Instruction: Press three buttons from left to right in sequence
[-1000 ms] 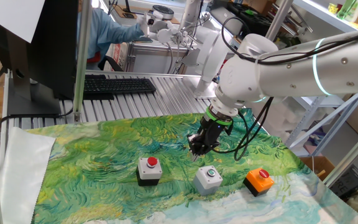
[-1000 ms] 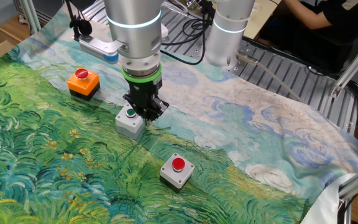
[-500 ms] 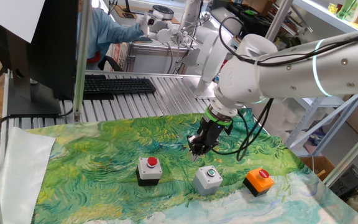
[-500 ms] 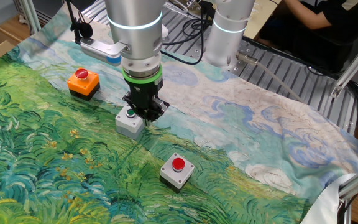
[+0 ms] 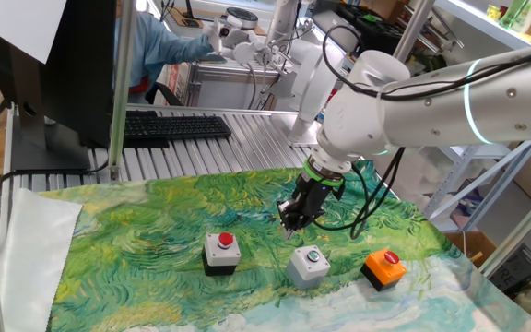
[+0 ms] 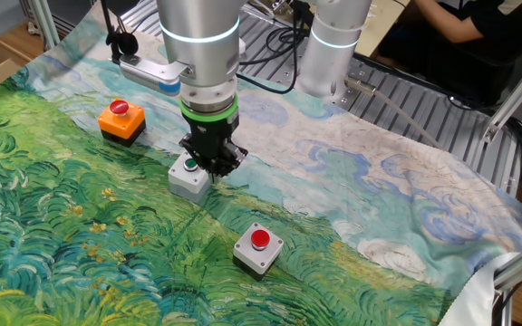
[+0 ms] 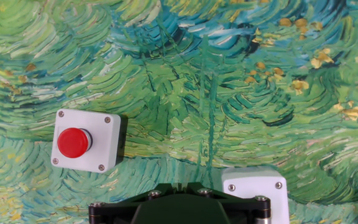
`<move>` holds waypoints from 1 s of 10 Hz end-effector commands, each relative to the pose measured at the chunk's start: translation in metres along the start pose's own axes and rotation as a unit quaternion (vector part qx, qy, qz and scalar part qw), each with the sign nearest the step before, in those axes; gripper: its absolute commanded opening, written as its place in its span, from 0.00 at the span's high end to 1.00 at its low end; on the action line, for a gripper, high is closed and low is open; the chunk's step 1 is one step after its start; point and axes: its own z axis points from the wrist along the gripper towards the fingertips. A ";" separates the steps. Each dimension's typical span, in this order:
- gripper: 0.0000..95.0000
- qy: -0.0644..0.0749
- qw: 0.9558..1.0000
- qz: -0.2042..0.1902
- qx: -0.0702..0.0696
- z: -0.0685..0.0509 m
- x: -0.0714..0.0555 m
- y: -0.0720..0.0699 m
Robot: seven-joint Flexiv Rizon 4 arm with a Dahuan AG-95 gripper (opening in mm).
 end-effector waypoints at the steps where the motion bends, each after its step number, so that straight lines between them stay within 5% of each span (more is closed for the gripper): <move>1: 1.00 -0.001 1.000 0.001 -0.001 0.000 0.000 0.000; 10: 1.00 -0.002 1.000 -0.002 -0.004 0.000 0.000 0.000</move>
